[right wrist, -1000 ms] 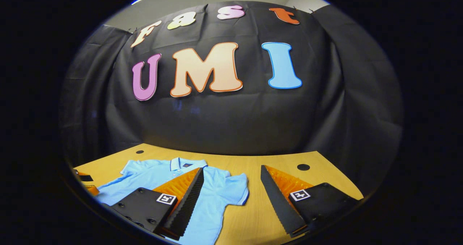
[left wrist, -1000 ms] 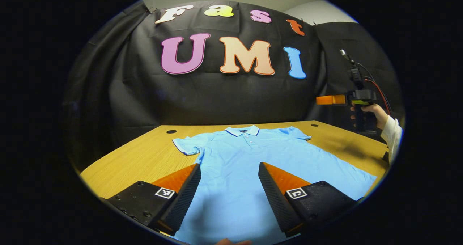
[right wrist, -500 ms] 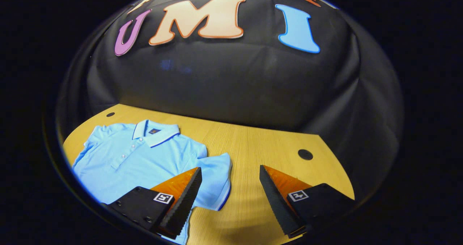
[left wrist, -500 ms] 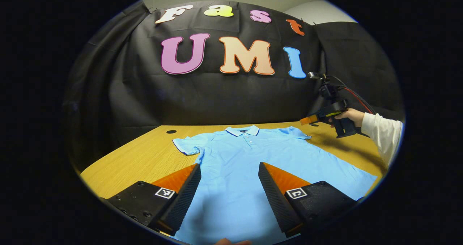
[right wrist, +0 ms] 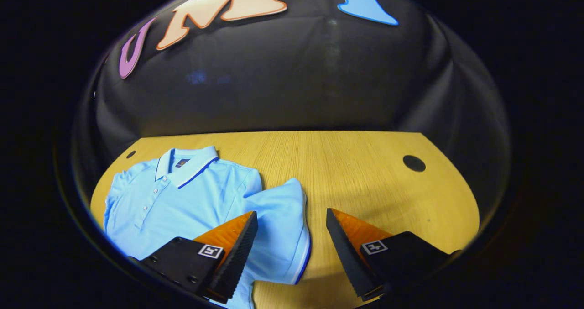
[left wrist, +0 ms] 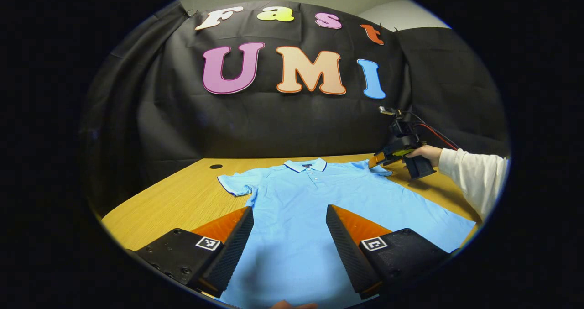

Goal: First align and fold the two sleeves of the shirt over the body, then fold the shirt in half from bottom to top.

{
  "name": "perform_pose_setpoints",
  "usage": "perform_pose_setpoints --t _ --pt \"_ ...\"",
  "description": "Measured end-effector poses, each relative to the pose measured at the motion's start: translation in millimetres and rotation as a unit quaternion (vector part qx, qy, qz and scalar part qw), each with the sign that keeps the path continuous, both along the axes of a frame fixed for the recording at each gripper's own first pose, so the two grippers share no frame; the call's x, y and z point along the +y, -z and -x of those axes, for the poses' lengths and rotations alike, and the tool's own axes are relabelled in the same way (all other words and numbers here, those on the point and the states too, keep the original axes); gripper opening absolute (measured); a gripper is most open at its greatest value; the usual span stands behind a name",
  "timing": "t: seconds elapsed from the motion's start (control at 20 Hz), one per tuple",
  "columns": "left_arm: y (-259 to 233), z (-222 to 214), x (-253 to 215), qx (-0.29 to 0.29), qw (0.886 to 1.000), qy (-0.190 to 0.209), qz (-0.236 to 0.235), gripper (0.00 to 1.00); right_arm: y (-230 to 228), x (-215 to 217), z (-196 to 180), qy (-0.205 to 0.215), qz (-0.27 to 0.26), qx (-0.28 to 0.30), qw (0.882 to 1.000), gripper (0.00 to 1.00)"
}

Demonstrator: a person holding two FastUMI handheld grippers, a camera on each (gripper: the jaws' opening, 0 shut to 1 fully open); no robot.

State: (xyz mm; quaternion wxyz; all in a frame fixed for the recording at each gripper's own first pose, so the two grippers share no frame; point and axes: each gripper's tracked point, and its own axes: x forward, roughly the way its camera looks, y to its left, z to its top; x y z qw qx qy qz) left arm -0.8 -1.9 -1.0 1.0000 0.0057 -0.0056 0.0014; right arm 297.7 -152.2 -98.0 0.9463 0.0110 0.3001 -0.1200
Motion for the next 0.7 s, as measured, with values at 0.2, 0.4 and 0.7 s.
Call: perform_pose_setpoints --t 0.2,0.4,0.7 --pt "-0.9 0.1 -1.7 -0.002 1.000 0.004 -0.001 0.95 4.9 -6.5 -0.9 0.002 0.005 0.004 1.000 0.73" --pt "-1.5 -0.4 -1.1 -0.001 1.000 0.004 -0.001 0.95 6.1 -6.0 1.4 -0.009 0.021 0.009 1.000 0.63" --pt "-2.3 -0.4 -0.8 -0.001 1.000 0.004 0.000 0.95 5.8 2.0 2.5 -0.017 0.029 0.011 0.999 0.11"
